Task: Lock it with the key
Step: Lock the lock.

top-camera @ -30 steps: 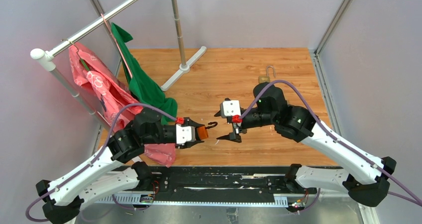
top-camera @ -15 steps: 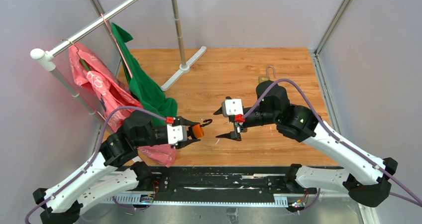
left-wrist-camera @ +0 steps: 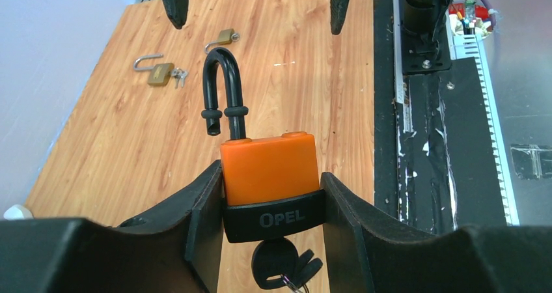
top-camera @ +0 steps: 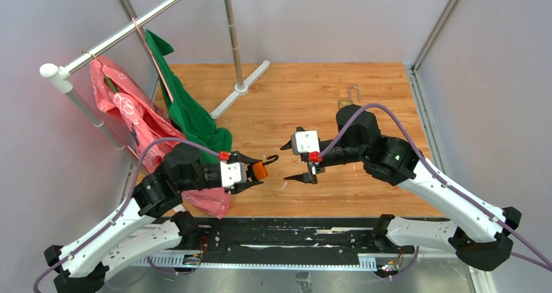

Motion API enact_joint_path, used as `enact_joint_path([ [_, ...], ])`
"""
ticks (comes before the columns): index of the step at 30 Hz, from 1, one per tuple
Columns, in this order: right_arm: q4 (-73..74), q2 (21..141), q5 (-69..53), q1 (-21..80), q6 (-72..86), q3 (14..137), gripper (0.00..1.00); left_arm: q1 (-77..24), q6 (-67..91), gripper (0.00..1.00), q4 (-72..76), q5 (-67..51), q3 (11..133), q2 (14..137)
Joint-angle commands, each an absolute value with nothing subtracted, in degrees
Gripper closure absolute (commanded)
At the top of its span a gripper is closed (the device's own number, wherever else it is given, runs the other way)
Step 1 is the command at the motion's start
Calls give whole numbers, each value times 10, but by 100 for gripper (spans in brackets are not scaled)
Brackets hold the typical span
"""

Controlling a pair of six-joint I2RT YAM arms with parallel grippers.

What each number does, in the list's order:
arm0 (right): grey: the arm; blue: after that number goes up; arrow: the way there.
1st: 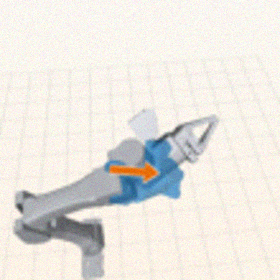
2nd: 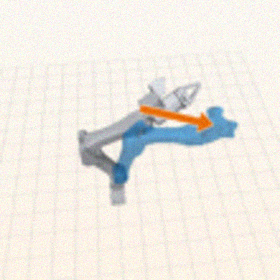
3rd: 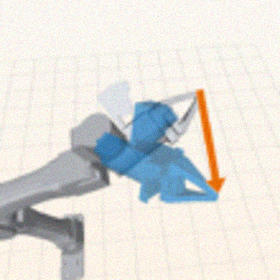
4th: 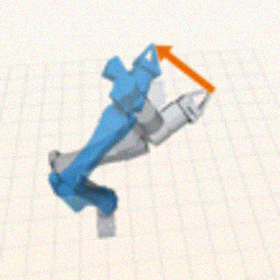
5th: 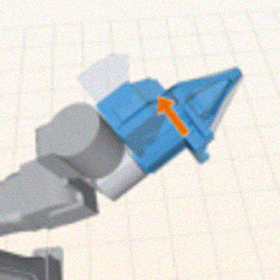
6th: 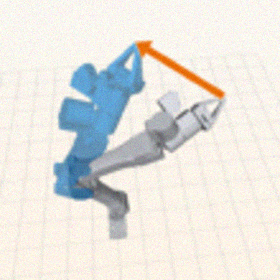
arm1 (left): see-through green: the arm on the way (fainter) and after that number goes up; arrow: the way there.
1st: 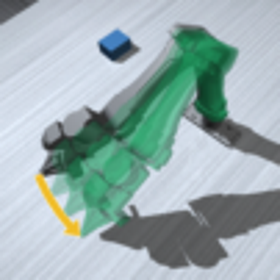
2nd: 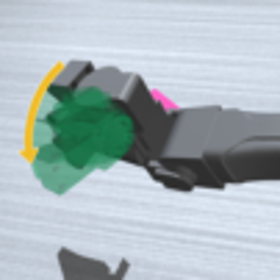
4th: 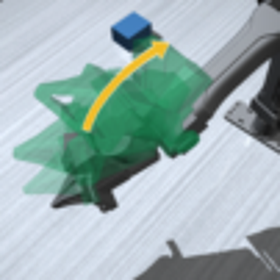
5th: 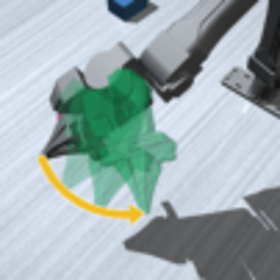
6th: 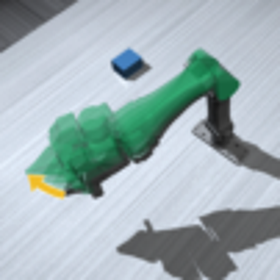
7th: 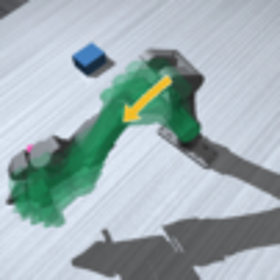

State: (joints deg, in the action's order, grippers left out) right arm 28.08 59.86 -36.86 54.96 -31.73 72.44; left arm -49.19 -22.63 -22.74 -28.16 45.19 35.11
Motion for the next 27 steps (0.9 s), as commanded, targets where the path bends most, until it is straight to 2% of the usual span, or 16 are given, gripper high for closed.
enact_joint_path([
  [1,292,604,-376,547,-335,740,28,-487,-224,100,-189,-288,451,339],
  [12,256,625,-389,547,-317,750,40,-487,-218,100,-180,-293,449,338],
  [16,233,640,-386,547,-307,750,50,-487,-217,100,-181,-294,449,339],
  [21,230,644,-389,547,-290,751,75,-487,-217,100,-183,-285,449,338],
  [25,234,638,-363,547,-258,736,85,-487,-214,100,-170,-255,449,338],
  [27,231,637,-347,547,-227,733,95,-487,-222,100,-165,-236,448,339],
])
